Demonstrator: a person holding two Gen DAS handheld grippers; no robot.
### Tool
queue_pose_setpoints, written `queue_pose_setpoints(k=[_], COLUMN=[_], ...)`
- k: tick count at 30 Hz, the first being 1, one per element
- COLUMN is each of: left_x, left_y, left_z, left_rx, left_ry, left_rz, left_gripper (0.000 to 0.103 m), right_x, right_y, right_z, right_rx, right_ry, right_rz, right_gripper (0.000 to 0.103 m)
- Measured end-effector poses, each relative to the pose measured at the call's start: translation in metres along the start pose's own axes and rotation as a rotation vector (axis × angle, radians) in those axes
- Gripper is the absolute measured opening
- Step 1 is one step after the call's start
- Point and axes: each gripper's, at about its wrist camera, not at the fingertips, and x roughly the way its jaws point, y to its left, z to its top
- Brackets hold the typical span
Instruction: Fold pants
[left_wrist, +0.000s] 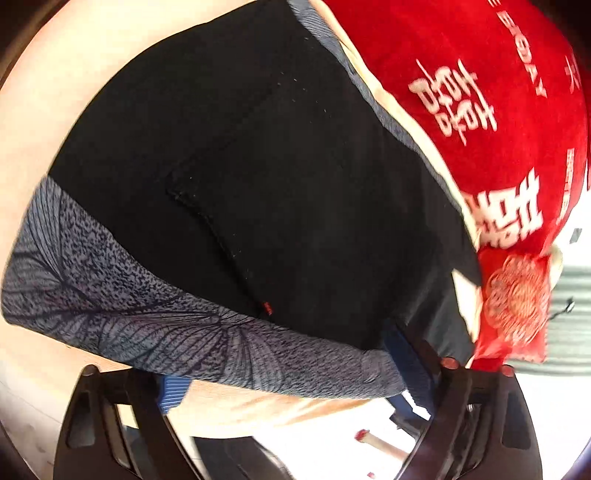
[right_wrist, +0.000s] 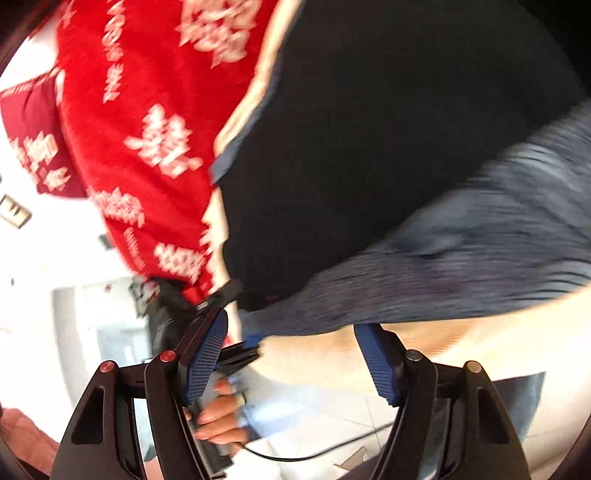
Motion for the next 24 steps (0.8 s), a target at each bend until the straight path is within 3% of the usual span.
queue_pose_setpoints(k=[3,6,7,9,10,12,17,21,24], left_x=[0.001,-0.001,-0.002,-0.003,-0.004,-0.012,-0.05,-0.068,-0.069], left_y=[-0.003,-0.004,-0.005,-0.005,-0.005,-0.004,-0.033,-0.093,-0.114], left_z=[0.003,0.003,0.002,0.001,0.001,0.003,0.02,0.056,0.099], left_rx=[0.051,0.097,0.114,0.135,0.138,0.131,0.114,0.222,0.238], left_ry=[0.018,0.032,0.031,0.034,0.037,0.038,-0.033,-0.152,-0.219], left_rz=[0.043,0.07,0.094,0.141,0.164,0.189,0.147,0.175,0.176], left_gripper=[0.075,0.073,0.068,0.056,0.047,0.035,0.034,0.035,0.035], right_x=[-0.021,-0.039,-0.043,-0.043,-0.044,-0.049,-0.071,-0.083,-0.074], right_y=[-0.029,-0.052,-0.058,-0.071,-0.076,-0.075,0.003,0.086,0.118], right_z=[0.0,0.001,0.001,0.004,0.005,0.008,0.051,0.123,0.178], right_rx=[0.071,0.172,0.206,0.298,0.341,0.377,0.161,-0.09,-0.184], right_ry=[-0.068,-0.14,-0.157,-0.187,-0.195,-0.206,-0.136,-0.068,-0.011], right_rz=[-0.032,0.04,0.07,0.134,0.149,0.15,0.069,0.021,-0.016], right_gripper=[0.074,0.073,0.067,0.036,0.007,0.007,0.007,0.007,0.009])
